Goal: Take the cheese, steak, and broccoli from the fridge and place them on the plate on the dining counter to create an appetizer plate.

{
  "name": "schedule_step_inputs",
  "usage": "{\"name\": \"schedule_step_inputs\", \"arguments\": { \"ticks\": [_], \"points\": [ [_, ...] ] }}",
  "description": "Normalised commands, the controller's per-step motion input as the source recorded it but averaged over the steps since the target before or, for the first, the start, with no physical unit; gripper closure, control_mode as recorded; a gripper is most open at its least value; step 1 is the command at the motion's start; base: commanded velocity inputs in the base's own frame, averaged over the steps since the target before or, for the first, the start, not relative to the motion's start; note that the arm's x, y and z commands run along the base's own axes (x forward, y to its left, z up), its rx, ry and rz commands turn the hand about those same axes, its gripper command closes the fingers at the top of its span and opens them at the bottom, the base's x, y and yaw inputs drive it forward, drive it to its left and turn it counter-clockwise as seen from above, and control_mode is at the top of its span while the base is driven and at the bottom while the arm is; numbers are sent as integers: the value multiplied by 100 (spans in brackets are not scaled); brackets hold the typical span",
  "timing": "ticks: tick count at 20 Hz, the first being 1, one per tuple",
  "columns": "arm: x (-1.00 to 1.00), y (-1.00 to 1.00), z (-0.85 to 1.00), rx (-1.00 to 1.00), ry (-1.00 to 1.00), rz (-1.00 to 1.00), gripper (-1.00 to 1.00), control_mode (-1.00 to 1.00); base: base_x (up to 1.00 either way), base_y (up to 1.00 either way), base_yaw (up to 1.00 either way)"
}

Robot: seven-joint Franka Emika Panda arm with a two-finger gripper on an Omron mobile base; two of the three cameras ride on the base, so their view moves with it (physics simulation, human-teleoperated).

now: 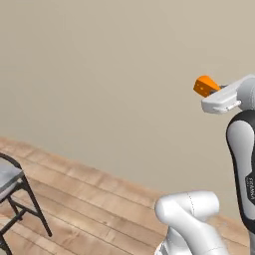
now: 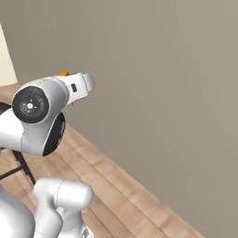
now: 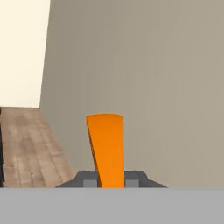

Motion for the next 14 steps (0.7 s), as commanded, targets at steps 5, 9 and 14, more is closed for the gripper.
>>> {"name": "schedule_step_inputs", "arguments": {
  "ticks": [5,9,14],
  "points": [
    [0,0,0,0,0,0,100,100,83,-44,61],
    [0,0,0,0,0,0,100,100,67,-19,63],
    [0,0,0,0,0,0,100,100,48,2,68]
  ]
}}
